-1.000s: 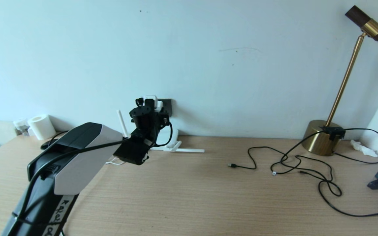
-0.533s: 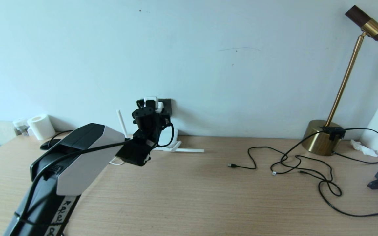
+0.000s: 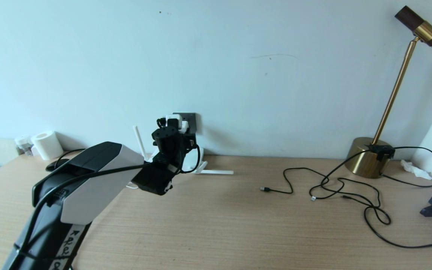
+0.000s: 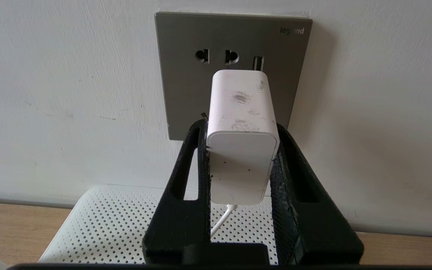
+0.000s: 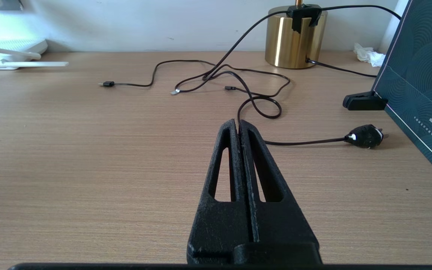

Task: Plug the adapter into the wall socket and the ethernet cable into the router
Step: Plug plug into socket

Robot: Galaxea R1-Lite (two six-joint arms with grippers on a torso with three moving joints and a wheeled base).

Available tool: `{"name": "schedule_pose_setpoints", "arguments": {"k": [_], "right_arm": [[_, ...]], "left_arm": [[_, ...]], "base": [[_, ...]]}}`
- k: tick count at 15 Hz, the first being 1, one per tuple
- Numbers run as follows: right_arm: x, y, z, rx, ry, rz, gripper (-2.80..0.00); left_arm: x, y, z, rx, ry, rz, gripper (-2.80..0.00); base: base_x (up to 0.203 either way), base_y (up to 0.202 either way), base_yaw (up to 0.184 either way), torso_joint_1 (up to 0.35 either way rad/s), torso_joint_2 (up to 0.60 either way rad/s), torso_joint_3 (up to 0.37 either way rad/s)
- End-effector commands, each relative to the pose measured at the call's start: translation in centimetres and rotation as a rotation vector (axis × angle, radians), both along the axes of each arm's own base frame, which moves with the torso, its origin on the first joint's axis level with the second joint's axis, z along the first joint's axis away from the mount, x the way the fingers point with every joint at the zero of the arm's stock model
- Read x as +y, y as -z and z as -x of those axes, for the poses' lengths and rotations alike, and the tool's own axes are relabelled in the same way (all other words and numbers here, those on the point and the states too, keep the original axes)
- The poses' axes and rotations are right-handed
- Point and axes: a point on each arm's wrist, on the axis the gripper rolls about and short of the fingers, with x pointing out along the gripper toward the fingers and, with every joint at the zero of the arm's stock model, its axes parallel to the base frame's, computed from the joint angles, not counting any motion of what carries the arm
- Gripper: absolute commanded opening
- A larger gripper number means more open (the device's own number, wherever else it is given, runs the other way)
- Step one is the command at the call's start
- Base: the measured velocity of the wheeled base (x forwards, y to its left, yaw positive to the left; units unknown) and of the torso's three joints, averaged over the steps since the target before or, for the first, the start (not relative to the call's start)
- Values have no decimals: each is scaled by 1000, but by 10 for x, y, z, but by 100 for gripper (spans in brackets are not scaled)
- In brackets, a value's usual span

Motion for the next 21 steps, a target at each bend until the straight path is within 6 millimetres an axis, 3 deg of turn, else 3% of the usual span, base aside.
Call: {"name": "schedule_pose_setpoints", "arguments": {"k": [1,21], "right_arm": [[0,3,-1,10,0,0,-280],[0,3,-1,10,0,0,-280]], "left_arm": [[0,-1,4,2,0,-1,-280],[12,-9,0,-8,-23,3,-280]], "base": [[0,0,0,0,0,0],[0,0,0,0,0,0]]}}
